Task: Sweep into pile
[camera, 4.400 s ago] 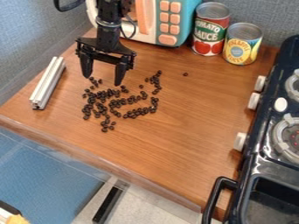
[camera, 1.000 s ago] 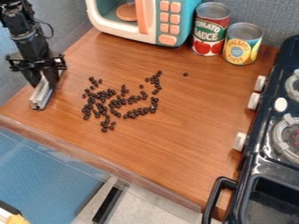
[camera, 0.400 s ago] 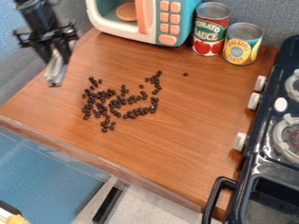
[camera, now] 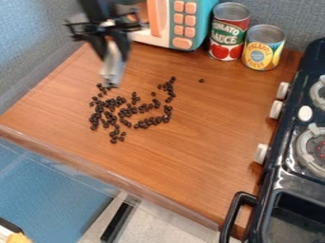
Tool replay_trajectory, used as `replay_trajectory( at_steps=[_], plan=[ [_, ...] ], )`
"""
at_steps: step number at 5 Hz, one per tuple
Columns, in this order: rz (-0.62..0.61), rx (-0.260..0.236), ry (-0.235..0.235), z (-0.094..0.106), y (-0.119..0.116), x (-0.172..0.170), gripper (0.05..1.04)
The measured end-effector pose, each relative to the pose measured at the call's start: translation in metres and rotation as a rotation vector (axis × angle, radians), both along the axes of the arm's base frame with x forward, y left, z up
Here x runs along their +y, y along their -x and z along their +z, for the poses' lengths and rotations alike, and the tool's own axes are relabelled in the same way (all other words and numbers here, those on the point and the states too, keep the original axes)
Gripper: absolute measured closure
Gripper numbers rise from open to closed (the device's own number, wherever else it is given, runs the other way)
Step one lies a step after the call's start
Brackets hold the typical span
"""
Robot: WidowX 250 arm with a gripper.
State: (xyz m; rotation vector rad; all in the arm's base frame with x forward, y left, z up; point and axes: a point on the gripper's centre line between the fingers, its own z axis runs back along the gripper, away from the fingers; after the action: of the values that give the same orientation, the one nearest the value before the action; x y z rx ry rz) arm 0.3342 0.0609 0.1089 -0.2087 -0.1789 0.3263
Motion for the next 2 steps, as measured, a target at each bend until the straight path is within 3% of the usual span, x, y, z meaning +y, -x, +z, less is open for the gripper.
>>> replay_trajectory(
  at_steps=[2],
  plan=[
    [0.094, 0.065, 0.053, -0.019, -0.048, -0.059, 0.711]
  ],
)
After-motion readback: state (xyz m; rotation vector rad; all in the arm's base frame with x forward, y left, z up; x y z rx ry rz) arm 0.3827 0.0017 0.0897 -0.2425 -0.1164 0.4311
